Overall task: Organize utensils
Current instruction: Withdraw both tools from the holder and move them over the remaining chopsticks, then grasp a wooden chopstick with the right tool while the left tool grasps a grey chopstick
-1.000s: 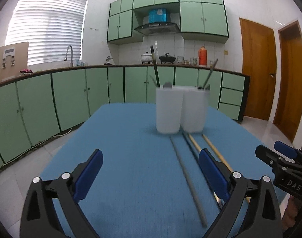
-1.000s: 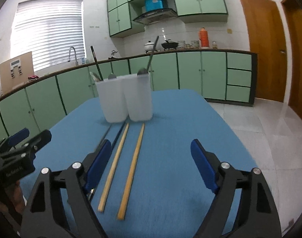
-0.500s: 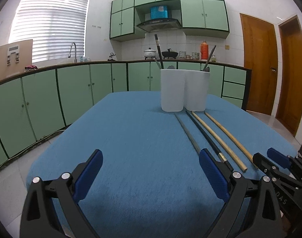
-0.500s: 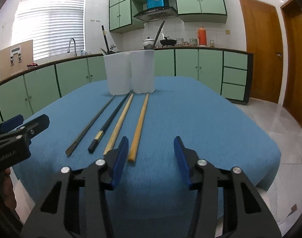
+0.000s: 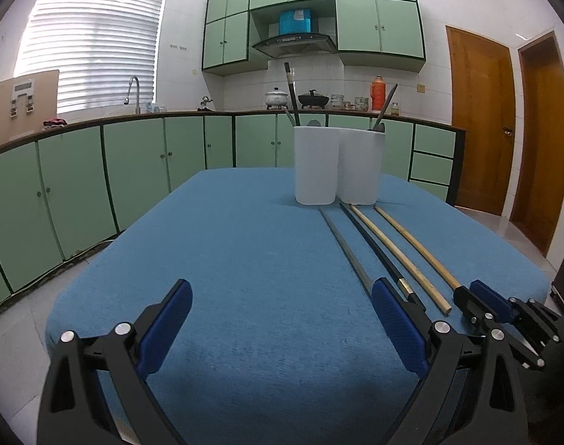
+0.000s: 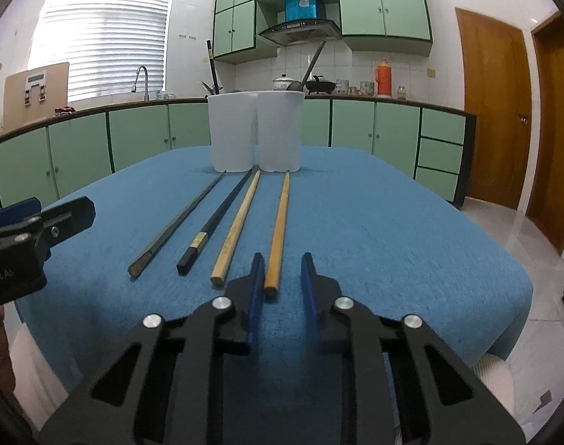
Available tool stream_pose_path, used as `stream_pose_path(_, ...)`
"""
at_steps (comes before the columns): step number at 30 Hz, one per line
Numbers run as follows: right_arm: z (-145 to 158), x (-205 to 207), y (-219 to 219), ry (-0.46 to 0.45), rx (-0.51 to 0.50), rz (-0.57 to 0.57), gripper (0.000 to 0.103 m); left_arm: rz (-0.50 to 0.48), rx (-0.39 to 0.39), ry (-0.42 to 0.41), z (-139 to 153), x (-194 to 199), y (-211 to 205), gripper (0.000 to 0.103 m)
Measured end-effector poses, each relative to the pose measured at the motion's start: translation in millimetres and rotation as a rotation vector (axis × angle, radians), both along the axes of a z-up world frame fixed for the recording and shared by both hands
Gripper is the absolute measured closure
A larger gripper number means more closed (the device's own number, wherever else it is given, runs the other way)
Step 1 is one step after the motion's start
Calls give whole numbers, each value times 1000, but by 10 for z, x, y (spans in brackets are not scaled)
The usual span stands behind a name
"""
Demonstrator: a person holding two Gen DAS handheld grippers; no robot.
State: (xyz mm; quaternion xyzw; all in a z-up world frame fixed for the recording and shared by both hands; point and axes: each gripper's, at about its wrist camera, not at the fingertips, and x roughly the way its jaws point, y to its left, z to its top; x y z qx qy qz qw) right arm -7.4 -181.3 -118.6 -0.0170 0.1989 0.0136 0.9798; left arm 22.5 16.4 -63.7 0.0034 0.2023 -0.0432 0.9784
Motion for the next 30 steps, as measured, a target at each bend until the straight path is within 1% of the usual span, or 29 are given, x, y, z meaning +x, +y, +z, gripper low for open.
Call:
stream_pose_path(1, 1, 6, 0, 0, -2, 2, 96, -3, -3, 1, -1, -1, -9, 8)
stream_pose_path(5, 16, 13, -26, -1, -8, -4, 97, -21, -9, 6, -12, -32, -37, 8)
stream_pose_path(11, 70, -11, -209, 4, 36, -36, 97, -55, -5, 20, -54, -23, -185, 8)
stream_pose_path(13, 79, -27, -253, 3, 44, -42, 97, -64, 4, 28, -86, -5, -252, 11)
stream_pose_path(18, 87, -56, -321, 2, 54, -44, 97, -82, 33, 56, -161, 72, -402, 27)
stream_pose_path(19, 85, -61, -320, 1, 54, -43, 97, -83, 37, 60, -170, 85, -415, 29)
stream_pose_path(21, 89, -67, -326, 0, 56, -40, 97, -84, 44, 71, -195, 116, -449, 41)
stream_pose_path(22, 86, -73, -332, -1, 56, -38, 97, -84, 45, 79, -216, 131, -459, 43)
stream_pose_path(26, 82, -98, -352, -4, 62, -36, 97, -82, 61, 59, -233, 119, -520, 55)
stream_pose_path(27, 82, -104, -358, -5, 64, -35, 97, -84, 64, 55, -238, 114, -538, 61)
stream_pose_path(28, 81, -113, -361, -6, 65, -35, 97, -87, 65, 53, -243, 107, -552, 64)
stream_pose_path(29, 83, -116, -365, -6, 66, -35, 97, -91, 67, 50, -247, 103, -572, 72)
stream_pose_path(30, 82, -120, -365, -6, 66, -34, 97, -96, 71, 48, -249, 99, -595, 82)
